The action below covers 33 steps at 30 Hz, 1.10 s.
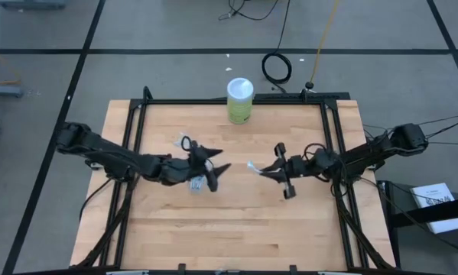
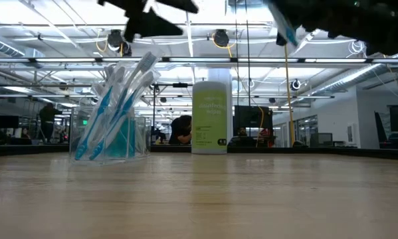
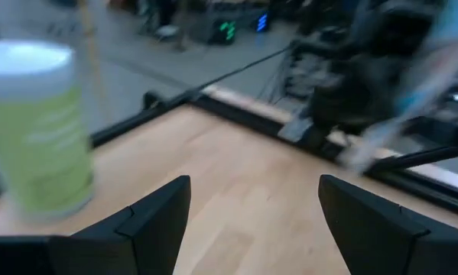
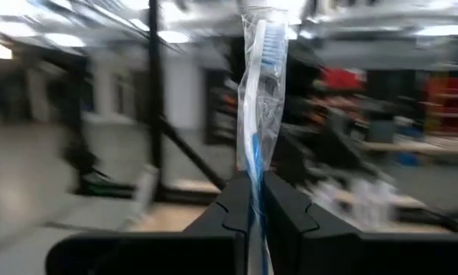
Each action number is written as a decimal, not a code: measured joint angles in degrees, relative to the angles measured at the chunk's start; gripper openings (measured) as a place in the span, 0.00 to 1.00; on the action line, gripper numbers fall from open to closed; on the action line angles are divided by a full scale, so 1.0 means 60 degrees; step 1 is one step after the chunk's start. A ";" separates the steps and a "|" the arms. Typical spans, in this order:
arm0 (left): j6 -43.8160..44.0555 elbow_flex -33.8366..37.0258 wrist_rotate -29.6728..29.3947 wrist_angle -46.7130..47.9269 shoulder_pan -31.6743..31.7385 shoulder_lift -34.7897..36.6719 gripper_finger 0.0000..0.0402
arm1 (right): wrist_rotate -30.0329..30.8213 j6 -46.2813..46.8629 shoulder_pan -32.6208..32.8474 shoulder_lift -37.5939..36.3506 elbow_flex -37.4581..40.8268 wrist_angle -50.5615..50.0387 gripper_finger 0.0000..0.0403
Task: Pick & Place toothbrushing station
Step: Put the blue toothbrush into the transparent organizer
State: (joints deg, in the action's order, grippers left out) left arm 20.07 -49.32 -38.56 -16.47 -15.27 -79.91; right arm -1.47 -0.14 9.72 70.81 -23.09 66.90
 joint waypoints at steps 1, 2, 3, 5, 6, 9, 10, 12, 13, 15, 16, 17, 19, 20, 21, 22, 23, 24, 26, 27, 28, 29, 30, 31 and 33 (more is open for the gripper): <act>-0.0372 0.0000 0.0158 -0.0603 0.0023 -0.0240 0.74 | 0.0388 -0.0188 0.0000 0.0000 0.0000 -0.0191 0.02; -0.0710 0.0000 0.0382 -0.1269 0.0057 -0.0493 0.74 | 0.0637 -0.0349 0.0000 0.0000 0.0000 -0.0341 0.02; -0.1025 0.0000 0.0685 -0.1922 0.0108 -0.0747 0.74 | 0.0791 -0.0437 0.0000 0.0000 0.0000 -0.0435 0.02; -0.1560 0.0000 0.1276 -0.3075 0.0210 -0.1219 0.74 | 0.0743 -0.0513 -0.0043 0.0000 0.0004 -0.0418 0.02; -0.1775 0.0000 0.1589 -0.3670 0.0265 -0.1456 0.74 | 0.0737 -0.0524 -0.0047 0.0000 0.0004 -0.0400 0.02; -0.2237 0.0000 0.2609 -0.5215 0.0442 -0.2039 0.74 | 0.0738 -0.0526 -0.0047 0.0000 0.0004 -0.0418 0.02; -0.2320 0.0000 0.2920 -0.5679 0.0499 -0.2209 0.74 | 0.0738 -0.0526 -0.0047 0.0000 0.0004 -0.0420 0.02; -0.2340 0.0000 0.3428 -0.6385 0.0604 -0.2471 0.74 | 0.0738 -0.0530 -0.0047 0.0000 0.0004 -0.0429 0.02; -0.2333 0.0000 0.3641 -0.6646 0.0657 -0.2571 0.74 | 0.0738 -0.0555 -0.0047 0.0000 0.0004 -0.0451 0.02; -0.2291 -0.0007 0.4013 -0.6924 0.0760 -0.2712 0.74 | 0.0738 -0.0605 -0.0047 0.0000 0.0004 -0.0472 0.02; -0.2256 -0.0031 0.4131 -0.6963 0.0799 -0.2772 0.74 | 0.0738 -0.0602 -0.0047 0.0000 0.0004 -0.0475 0.02; -0.2229 -0.0087 0.4226 -0.6954 0.0828 -0.2826 0.74 | 0.0738 -0.0606 -0.0053 0.0000 0.0004 -0.0481 0.02; -0.2241 -0.0227 0.4350 -0.6952 0.0857 -0.2954 0.74 | 0.0738 -0.0604 -0.0090 0.0000 0.0004 -0.0488 0.02; -0.2309 -0.0353 0.4377 -0.6970 0.0857 -0.3069 0.74 | 0.0735 -0.0601 -0.0118 0.0000 0.0004 -0.0491 0.02; -0.2423 -0.0489 0.4422 -0.6986 0.0857 -0.3195 0.74 | 0.0743 -0.0602 -0.0133 0.0000 0.0004 -0.0512 0.02; -0.2564 -0.0598 0.4437 -0.6950 0.0849 -0.3301 0.74 | 0.0745 -0.0602 -0.0159 0.0000 0.0004 -0.0531 0.02; -0.2729 -0.0730 0.4436 -0.6919 0.0833 -0.3449 0.74 | 0.0745 -0.0602 -0.0182 0.0000 0.0004 -0.0555 0.02; -0.2874 -0.0897 0.4440 -0.6922 0.0828 -0.3585 0.74 | 0.0745 -0.0602 -0.0189 0.0000 0.0004 -0.0576 0.02; -0.3167 -0.1086 0.4458 -0.6917 0.0824 -0.3724 0.74 | 0.0770 -0.0600 -0.0197 0.0000 0.0004 -0.0639 0.02; -0.3282 -0.1217 0.4465 -0.6928 0.0824 -0.3791 0.74 | 0.0771 -0.0599 -0.0197 0.0000 0.0004 -0.0661 0.02; -0.3413 -0.1308 0.4463 -0.6956 0.0828 -0.3851 0.74 | 0.0771 -0.0599 -0.0193 0.0000 0.0004 -0.0688 0.02; -0.3514 -0.1363 0.4462 -0.6953 0.0828 -0.3868 0.74 | 0.0772 -0.0600 -0.0193 0.0000 0.0004 -0.0693 0.02; -0.3587 -0.1397 0.4460 -0.6930 0.0828 -0.3873 0.74 | 0.0775 -0.0599 -0.0193 0.0000 0.0004 -0.0697 0.02; -0.3633 -0.1417 0.4462 -0.6923 0.0828 -0.3875 0.74 | 0.0775 -0.0599 -0.0193 0.0000 0.0004 -0.0701 0.02; -0.3655 -0.1428 0.4458 -0.6941 0.0831 -0.3871 0.74 | 0.0775 -0.0599 -0.0193 0.0000 0.0004 -0.0704 0.02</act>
State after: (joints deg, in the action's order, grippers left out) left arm -1.86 -57.89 -11.81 -58.11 -10.28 -103.13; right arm 3.18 -3.73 8.56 70.81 -23.07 62.67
